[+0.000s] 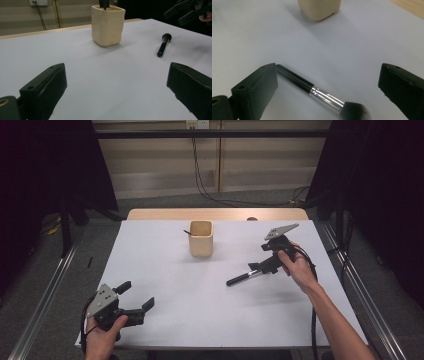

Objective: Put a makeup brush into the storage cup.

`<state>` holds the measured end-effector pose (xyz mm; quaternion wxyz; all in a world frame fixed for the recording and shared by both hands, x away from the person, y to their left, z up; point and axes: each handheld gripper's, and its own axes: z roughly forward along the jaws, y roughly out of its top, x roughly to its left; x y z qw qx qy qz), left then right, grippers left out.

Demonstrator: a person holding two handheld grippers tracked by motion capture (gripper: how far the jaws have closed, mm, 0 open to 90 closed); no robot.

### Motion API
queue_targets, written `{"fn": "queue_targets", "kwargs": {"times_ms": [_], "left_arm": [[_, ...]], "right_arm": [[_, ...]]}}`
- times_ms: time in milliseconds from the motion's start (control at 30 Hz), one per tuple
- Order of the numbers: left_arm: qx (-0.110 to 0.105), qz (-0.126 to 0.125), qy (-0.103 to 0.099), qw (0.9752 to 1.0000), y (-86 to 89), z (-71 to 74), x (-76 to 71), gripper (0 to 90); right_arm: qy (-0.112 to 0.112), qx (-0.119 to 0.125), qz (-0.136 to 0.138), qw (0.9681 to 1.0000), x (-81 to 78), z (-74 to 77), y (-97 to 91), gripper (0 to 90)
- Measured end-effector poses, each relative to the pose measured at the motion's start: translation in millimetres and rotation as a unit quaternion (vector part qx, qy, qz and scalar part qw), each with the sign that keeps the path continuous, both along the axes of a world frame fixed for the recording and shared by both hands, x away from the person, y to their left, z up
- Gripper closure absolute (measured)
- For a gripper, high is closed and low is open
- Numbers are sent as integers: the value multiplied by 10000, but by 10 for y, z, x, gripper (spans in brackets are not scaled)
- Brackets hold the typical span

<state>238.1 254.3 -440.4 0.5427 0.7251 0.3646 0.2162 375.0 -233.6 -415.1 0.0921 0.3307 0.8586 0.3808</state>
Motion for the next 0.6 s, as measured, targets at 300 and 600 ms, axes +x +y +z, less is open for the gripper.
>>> {"fn": "queue_targets", "kwargs": {"times_ms": [300,600], "left_arm": [[79,9,-103,9999,-5,17,-8,28],[105,-3,-172,9998,-1,43,-14,28]], "right_arm": [[293,-629,440,9966,62,4,80,34],[538,-1177,906,9874,136,35,190,31]]}}
